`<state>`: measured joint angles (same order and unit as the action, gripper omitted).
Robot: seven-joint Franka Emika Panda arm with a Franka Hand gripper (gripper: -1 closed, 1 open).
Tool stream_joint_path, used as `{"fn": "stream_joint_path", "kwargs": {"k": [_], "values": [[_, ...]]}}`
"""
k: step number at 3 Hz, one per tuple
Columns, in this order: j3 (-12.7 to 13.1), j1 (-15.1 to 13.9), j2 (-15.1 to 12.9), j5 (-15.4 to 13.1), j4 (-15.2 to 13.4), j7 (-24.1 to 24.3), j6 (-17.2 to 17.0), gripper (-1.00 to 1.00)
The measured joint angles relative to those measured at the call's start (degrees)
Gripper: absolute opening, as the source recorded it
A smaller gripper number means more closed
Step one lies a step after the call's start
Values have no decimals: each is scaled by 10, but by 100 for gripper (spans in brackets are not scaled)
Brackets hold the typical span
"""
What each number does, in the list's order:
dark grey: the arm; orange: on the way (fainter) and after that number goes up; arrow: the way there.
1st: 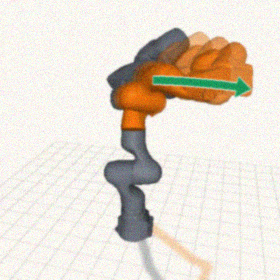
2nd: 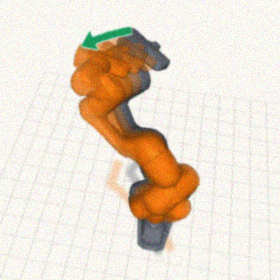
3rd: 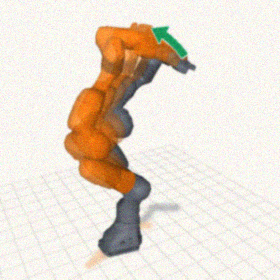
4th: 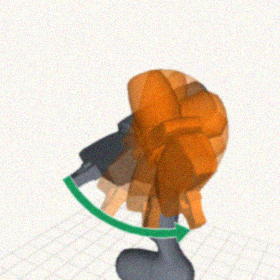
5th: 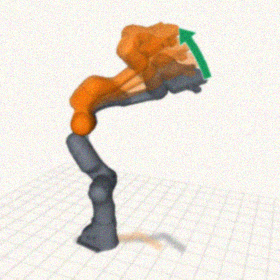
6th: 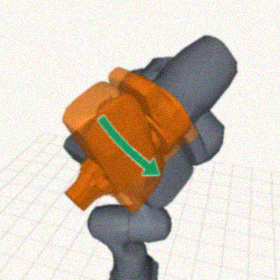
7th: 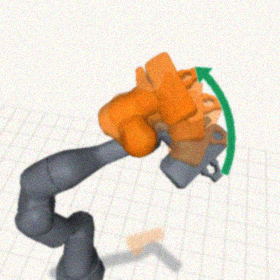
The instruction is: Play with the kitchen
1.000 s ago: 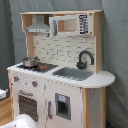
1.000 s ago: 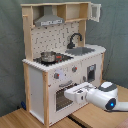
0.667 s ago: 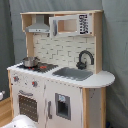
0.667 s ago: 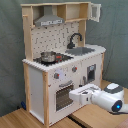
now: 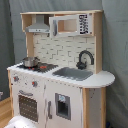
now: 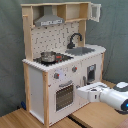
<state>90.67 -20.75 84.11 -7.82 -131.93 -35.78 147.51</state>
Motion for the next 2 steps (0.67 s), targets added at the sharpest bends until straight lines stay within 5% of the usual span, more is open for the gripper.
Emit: {"fn": "stream_joint_path", "kwargs": {"k": [1,2], "values": [[-30,34,0,4,-19,0,-30,100],[-87,30,-1,18,-8,0,-40,100]]}}
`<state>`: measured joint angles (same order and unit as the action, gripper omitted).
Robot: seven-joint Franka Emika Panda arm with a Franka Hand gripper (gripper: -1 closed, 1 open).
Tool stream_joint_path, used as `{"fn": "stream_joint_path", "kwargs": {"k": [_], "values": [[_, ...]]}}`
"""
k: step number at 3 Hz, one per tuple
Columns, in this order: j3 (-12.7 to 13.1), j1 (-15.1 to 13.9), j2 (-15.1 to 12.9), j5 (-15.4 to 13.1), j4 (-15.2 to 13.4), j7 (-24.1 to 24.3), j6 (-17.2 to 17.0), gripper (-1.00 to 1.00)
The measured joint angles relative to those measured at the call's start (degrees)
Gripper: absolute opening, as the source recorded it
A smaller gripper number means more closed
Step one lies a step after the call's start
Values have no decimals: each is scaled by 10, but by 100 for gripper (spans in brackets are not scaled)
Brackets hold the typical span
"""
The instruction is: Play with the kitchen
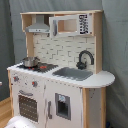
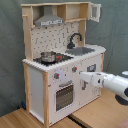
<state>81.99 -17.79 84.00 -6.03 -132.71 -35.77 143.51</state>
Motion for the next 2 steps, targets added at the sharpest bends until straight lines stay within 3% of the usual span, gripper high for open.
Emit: {"fn": "stream_joint_path", "kwargs": {"k": [2], "values": [[-70,-42,-6,63,58,16,-42,100]]}}
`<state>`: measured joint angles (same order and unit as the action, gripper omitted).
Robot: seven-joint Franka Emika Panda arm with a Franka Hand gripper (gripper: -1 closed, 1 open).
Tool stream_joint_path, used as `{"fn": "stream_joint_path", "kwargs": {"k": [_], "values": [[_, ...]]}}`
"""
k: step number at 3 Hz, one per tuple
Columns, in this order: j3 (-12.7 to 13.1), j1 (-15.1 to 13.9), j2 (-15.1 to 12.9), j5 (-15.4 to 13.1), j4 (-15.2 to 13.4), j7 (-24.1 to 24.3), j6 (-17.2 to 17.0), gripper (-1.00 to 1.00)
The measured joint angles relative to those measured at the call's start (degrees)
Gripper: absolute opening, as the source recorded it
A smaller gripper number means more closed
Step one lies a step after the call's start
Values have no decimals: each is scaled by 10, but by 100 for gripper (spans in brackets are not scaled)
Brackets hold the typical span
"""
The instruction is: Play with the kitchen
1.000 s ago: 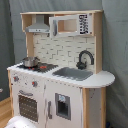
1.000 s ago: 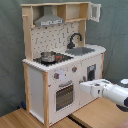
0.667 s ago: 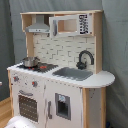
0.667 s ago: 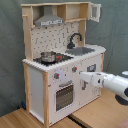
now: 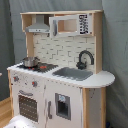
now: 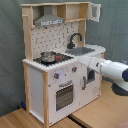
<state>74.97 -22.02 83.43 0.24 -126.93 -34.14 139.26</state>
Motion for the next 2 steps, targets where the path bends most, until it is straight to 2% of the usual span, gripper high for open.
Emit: {"fn": "stream_joint_path", "kwargs": {"k": [2], "values": [[-47,-49,0,89,8,21,-40,100]]}}
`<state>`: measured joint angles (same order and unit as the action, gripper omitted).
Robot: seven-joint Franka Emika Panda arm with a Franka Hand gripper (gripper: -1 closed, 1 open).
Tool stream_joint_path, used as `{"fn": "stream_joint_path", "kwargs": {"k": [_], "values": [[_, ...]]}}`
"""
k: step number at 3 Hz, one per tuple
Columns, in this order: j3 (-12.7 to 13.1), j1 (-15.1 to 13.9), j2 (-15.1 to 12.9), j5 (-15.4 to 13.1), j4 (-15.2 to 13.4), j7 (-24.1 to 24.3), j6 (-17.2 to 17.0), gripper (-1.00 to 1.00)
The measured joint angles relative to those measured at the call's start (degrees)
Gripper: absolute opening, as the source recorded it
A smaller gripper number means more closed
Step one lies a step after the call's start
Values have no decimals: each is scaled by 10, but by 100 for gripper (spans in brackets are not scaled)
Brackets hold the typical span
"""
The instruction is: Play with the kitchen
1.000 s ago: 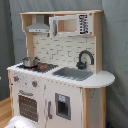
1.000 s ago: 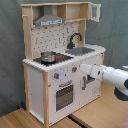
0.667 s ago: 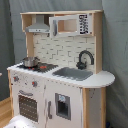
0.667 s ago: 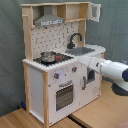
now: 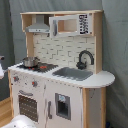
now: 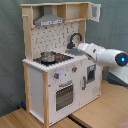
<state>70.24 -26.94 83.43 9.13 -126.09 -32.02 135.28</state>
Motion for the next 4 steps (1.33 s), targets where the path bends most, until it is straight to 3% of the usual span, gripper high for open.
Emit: {"fn": "stream_joint_path", "kwargs": {"k": [1,2,4], "values": [[-29,-26,-2,44,7,10,-31,100],[-43,-57,-14,75,32,25,-59,100],[-41,-128,-63,122,112,61,-102,100]]}}
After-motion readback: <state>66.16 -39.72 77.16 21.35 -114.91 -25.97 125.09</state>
